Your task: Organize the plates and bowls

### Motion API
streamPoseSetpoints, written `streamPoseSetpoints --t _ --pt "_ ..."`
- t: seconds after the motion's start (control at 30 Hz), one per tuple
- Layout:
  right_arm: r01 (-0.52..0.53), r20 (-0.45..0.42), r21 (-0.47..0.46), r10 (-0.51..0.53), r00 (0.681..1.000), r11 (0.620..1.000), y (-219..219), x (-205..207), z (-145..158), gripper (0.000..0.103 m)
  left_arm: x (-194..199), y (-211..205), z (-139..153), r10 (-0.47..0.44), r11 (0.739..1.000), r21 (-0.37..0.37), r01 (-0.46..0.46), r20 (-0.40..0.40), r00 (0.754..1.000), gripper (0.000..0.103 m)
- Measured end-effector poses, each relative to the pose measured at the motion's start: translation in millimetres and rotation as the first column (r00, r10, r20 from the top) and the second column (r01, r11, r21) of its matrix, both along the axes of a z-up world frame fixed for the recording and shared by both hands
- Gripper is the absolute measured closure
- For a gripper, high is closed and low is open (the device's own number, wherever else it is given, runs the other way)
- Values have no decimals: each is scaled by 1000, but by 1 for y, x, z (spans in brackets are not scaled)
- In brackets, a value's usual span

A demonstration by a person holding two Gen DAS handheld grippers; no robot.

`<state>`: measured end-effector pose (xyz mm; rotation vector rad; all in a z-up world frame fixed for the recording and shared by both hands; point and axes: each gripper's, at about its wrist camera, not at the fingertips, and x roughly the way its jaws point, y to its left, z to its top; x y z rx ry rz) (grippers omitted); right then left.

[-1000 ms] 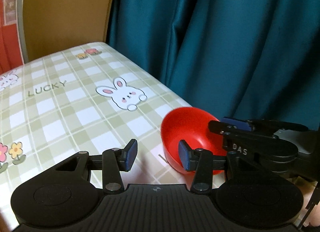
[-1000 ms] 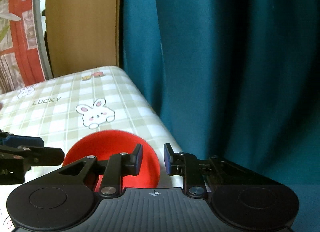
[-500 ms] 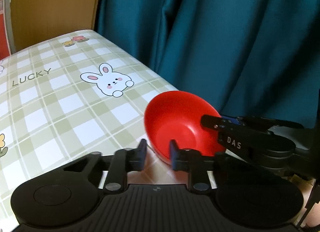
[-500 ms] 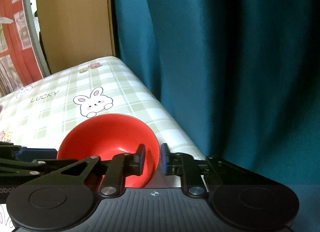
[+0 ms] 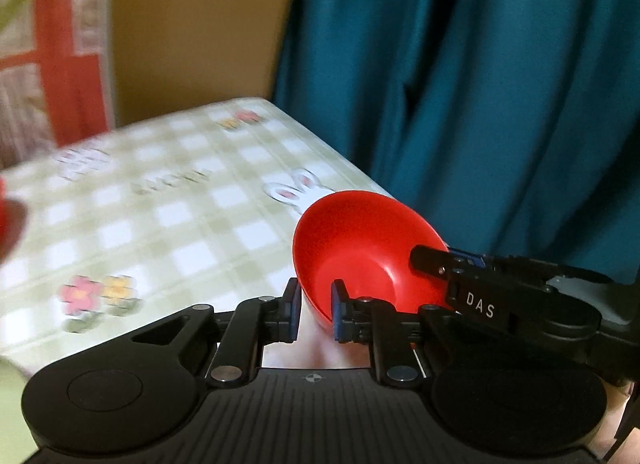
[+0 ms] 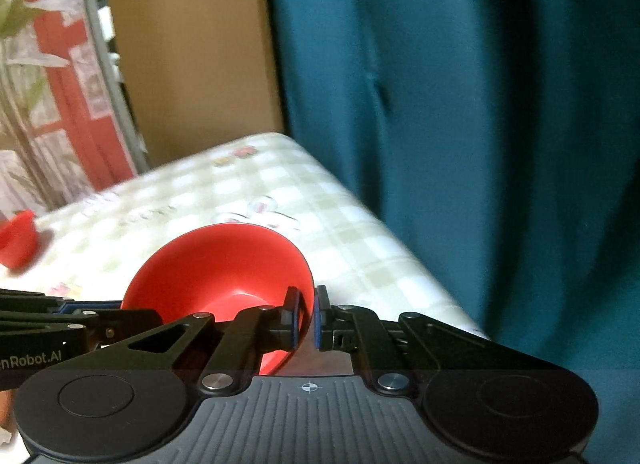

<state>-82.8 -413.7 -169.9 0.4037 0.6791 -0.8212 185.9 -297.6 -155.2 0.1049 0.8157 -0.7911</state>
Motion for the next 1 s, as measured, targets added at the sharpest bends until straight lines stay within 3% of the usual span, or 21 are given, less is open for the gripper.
streamPoseSetpoints --t 0.23,0.43,0.87,1.0 --pt "-115 69 -13 115 991 993 30 54 21 97 12 61 26 117 993 7 -118 32 993 86" --pt "-239 97 -41 242 966 970 71 102 46 97 14 123 47 226 974 -25 -225 56 972 86" --pt "-460 186 -29 456 870 888 168 179 95 96 -12 243 106 379 925 -44 -377 180 908 86" --pt "-521 214 -22 513 831 853 199 198 106 96 -20 277 118 432 901 -48 -431 182 883 86"
